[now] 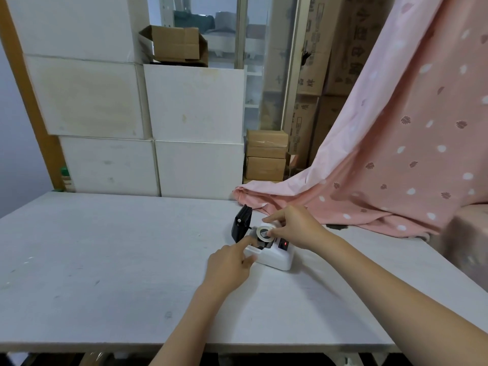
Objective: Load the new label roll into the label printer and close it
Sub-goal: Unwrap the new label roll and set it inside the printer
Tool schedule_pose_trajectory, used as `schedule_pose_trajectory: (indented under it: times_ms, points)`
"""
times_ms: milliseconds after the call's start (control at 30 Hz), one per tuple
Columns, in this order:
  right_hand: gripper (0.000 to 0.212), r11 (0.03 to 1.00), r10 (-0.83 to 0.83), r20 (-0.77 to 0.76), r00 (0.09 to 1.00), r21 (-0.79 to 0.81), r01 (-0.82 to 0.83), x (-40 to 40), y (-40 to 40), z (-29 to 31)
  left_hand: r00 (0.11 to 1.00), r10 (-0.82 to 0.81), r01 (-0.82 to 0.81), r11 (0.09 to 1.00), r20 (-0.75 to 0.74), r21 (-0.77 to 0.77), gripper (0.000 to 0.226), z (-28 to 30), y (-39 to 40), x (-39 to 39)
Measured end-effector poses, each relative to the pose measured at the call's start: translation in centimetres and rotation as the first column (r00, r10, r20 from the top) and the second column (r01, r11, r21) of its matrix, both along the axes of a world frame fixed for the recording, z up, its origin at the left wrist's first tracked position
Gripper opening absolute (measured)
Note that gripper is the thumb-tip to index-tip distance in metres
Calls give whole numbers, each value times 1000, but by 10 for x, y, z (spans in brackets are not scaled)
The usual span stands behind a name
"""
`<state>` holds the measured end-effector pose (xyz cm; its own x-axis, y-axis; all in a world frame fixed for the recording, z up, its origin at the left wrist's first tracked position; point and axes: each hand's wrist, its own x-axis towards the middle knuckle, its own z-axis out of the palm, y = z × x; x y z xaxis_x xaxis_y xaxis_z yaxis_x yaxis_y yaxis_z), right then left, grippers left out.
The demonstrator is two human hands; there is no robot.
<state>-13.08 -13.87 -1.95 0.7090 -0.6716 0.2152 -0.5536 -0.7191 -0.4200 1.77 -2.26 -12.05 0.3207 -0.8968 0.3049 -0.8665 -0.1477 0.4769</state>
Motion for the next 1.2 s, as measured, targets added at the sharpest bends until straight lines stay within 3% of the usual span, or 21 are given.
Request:
schedule_pose_trajectory:
  times_ms: [700, 1200]
  points:
    - [37, 999, -7, -233, 972, -42, -3, 17, 15, -12, 986, 44, -63, 992, -162, -108, 13, -4, 5, 0]
    - [46, 993, 64, -313, 948, 114, -29, 5, 13, -6, 984, 16, -36, 993, -180, -108, 18, -1, 11, -1]
